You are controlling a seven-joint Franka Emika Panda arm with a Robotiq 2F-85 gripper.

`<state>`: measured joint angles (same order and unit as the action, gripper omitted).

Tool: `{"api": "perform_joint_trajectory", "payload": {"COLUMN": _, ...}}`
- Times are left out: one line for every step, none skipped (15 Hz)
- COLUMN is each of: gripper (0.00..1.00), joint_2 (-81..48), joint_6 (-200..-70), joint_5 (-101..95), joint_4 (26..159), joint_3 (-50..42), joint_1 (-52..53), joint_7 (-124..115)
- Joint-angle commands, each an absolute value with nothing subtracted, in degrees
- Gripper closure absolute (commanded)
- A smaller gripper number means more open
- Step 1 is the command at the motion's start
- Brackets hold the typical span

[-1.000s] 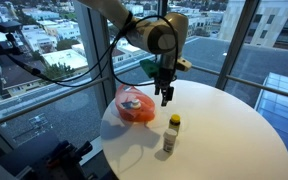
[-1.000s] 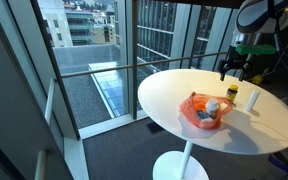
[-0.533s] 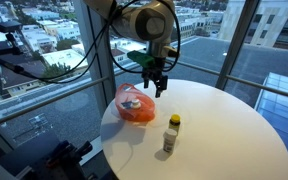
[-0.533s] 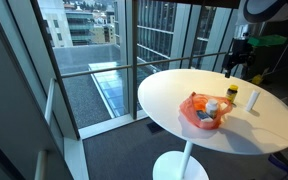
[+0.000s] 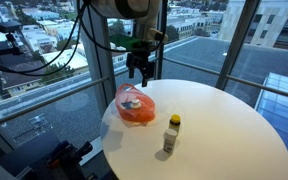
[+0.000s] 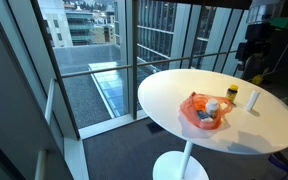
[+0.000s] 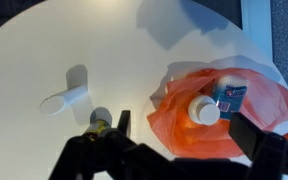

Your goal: Take the yellow bottle out of the plastic bag and put it on the table

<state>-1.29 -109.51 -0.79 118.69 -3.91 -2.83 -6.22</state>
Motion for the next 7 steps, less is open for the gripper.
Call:
{"api": "perform_joint_trajectory", "payload": {"gripper": 0.00, "joint_2": 2.1, "joint_6": -107.0, "joint_5": -0.4, "joint_4": 120.5, "joint_3": -3.7, "joint_1": -3.1, "joint_7": -4.9}}
{"api": "perform_joint_trajectory", "payload": {"gripper": 0.00, "joint_2": 0.5, "joint_6": -108.0, "joint_5": -0.8, "joint_4": 119.3, "joint_3": -3.6, "joint_1": -3.0, "joint_7": -6.2}}
{"api": "perform_joint_trajectory", "payload": {"gripper": 0.00, "joint_2": 0.9, "joint_6": -107.6, "joint_5": -0.8, "joint_4": 119.5, "joint_3": -3.6, "joint_1": -3.0, "joint_7": -6.2}}
{"api": "perform_joint_trajectory", "payload": {"gripper": 0.00, "joint_2": 1.2, "joint_6": -107.6, "joint_5": -0.8, "joint_4": 119.8, "joint_3": -3.6, "joint_1": -3.0, "joint_7": -6.2}}
{"api": "perform_joint_trajectory", "payload": {"gripper": 0.00, "joint_2": 1.2, "joint_6": -107.6, "joint_5": -0.8, "joint_4": 119.9, "joint_3": -3.6, "joint_1": -3.0, "joint_7": -6.2}}
{"api": "perform_joint_trajectory", "payload": {"gripper": 0.00, "joint_2": 1.2, "joint_6": -107.6, "joint_5": -0.8, "joint_4": 120.0, "joint_3": -3.6, "joint_1": -3.0, "joint_7": -6.2}}
{"api": "perform_joint_trajectory", "payload": {"gripper": 0.00, "joint_2": 1.2, "joint_6": -107.6, "joint_5": -0.8, "joint_4": 120.0, "joint_3": -3.6, "joint_1": -3.0, "joint_7": -6.2}}
